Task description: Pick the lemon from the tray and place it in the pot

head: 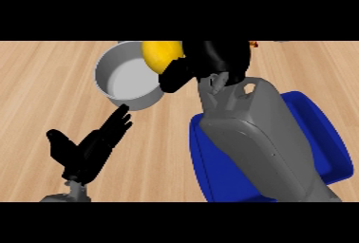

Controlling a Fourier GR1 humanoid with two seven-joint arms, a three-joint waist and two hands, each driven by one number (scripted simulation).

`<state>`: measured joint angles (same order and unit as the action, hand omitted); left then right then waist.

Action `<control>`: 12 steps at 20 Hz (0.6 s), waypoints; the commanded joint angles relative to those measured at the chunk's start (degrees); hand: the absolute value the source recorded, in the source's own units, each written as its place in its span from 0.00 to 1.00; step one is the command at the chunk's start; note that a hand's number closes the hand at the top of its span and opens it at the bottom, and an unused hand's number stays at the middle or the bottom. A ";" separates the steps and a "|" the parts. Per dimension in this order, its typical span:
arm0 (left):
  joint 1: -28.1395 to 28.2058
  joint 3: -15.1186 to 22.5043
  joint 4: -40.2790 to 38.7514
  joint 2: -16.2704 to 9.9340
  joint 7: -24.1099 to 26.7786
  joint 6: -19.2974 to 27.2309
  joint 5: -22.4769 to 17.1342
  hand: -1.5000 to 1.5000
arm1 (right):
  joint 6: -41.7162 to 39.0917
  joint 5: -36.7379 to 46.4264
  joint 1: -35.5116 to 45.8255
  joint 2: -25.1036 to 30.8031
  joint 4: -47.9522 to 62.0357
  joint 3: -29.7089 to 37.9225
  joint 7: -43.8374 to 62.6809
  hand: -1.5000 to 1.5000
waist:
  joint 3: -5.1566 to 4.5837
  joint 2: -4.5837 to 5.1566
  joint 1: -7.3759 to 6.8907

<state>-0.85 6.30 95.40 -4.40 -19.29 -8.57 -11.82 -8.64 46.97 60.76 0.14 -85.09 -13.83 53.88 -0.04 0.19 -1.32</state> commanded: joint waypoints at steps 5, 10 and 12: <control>-1.92 -1.94 -1.25 -1.35 -0.44 -2.01 -1.64 0.50 | 9.76 -4.97 11.37 -0.14 25.28 2.36 -9.61 1.00 | -0.02 0.21 -0.64; -2.05 1.24 -0.15 0.92 -1.51 0.38 1.34 0.50 | 21.39 -7.77 12.02 -0.14 39.49 -1.11 -17.52 1.00 | -0.02 0.47 -1.63; -2.74 1.37 -3.50 1.50 1.89 -0.94 1.49 0.50 | 22.78 -8.99 17.30 -0.14 45.91 1.20 -19.38 1.00 | -0.08 0.96 -2.56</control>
<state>-2.61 7.02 94.08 -3.82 -19.40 -9.27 -11.22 8.76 40.50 73.88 0.01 -48.97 -12.55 38.41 -0.08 0.76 -2.97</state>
